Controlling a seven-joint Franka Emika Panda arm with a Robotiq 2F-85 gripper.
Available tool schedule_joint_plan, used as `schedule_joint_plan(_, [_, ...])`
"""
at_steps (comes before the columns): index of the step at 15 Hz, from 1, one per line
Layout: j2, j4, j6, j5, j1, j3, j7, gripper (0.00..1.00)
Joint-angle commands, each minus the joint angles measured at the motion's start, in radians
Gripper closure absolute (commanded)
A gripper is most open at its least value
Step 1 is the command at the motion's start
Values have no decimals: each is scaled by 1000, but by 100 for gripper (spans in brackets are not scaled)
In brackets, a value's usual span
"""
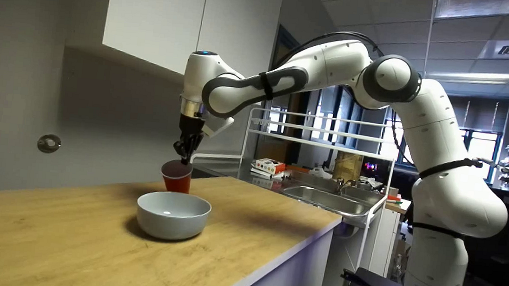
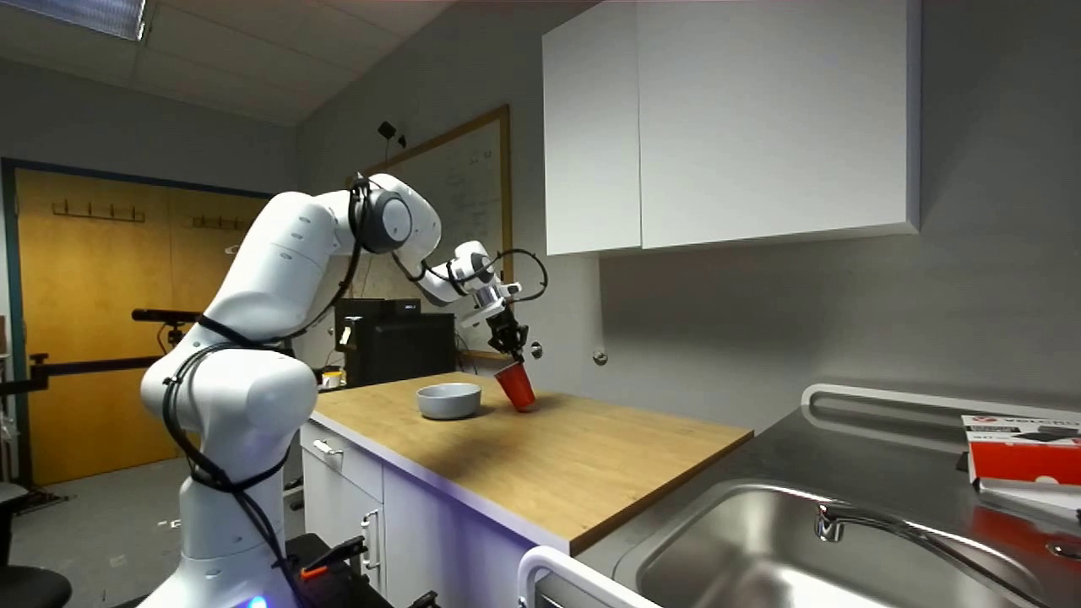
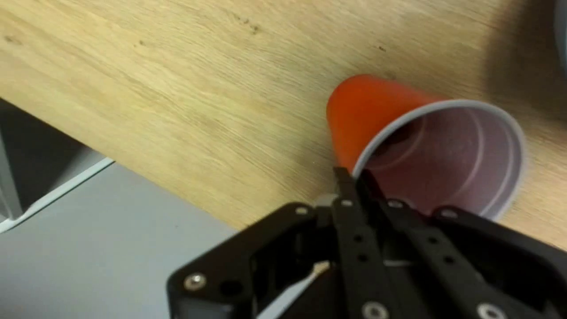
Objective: Pour the contents of the cup into the bowl
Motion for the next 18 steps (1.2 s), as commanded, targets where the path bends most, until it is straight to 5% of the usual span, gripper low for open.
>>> schedule_joint_plan(1, [-191, -209, 2, -139, 34, -7, 101, 94])
schedule_joint_plan(8, [-349, -398, -42, -301, 19, 97, 246, 95])
schedule_joint_plan(18, [-365, -436, -209, -681, 110, 311, 563, 94])
